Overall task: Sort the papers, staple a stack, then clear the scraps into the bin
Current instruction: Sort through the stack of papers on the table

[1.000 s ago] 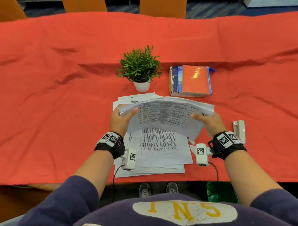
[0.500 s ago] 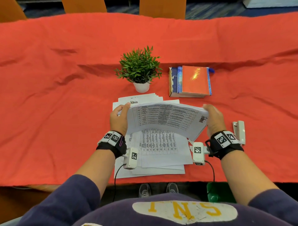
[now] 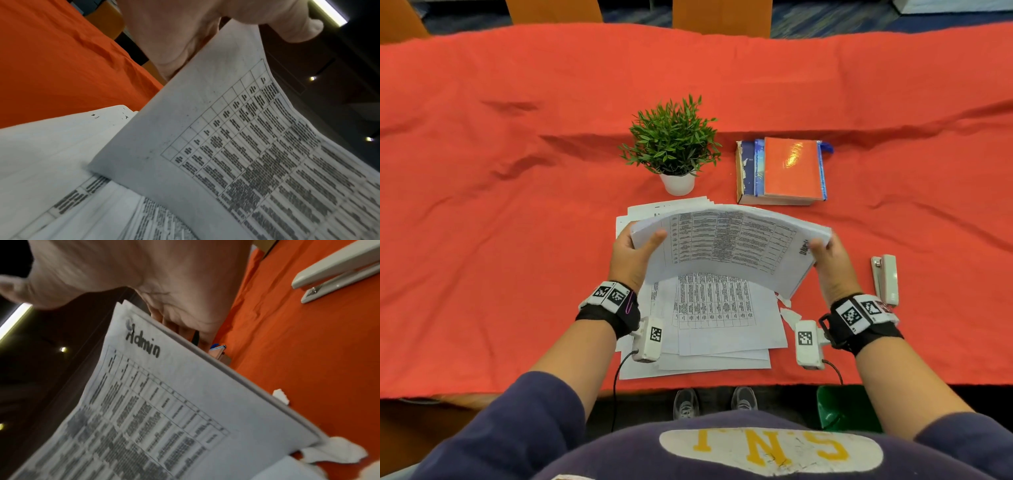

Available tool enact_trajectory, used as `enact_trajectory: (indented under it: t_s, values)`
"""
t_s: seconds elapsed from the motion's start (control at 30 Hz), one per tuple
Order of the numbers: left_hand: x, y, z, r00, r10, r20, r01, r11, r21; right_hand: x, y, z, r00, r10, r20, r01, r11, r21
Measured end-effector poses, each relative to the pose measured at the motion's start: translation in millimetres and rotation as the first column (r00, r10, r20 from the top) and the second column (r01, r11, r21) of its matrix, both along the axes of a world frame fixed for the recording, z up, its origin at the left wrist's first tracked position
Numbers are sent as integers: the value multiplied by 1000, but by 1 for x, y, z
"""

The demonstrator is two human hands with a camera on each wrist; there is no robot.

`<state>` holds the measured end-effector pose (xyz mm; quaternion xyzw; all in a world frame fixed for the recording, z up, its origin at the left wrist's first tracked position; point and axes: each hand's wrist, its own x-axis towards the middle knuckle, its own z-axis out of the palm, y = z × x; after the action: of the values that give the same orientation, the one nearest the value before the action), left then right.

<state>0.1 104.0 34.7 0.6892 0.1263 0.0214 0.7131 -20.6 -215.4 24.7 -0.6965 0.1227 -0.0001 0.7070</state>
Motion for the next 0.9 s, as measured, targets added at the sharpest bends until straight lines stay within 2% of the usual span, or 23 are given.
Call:
enact_trajectory:
  t_s: [0.13,0.23,0.33,0.57,0.77,0.9]
  values:
    - [-1,-7,-7,995,-36,-93,44,995,87,1,8,-11,998,41,-52,-44,997,-59]
    - [4,-13,-7,991,8,-133,1,997,71,10,18,-16,989,-69,-131,65,997,-35]
    - [5,-5,-2,994,39,-101,-36,999,35,15,12,-12,986,-125,-115,126,992,3]
    - [-11,12,-12,975,-51,-214,53,999,5,4,-2,-20,983,54,-176,-47,998,43]
    - [-8,10,-8,970,-37,-238,37,999,-6,10,12,-20,982,2,-191,16,996,92]
    - [-10,15,-10,972,-60,-228,65,998,14,3,4,-19,976,37,-216,-18,996,87]
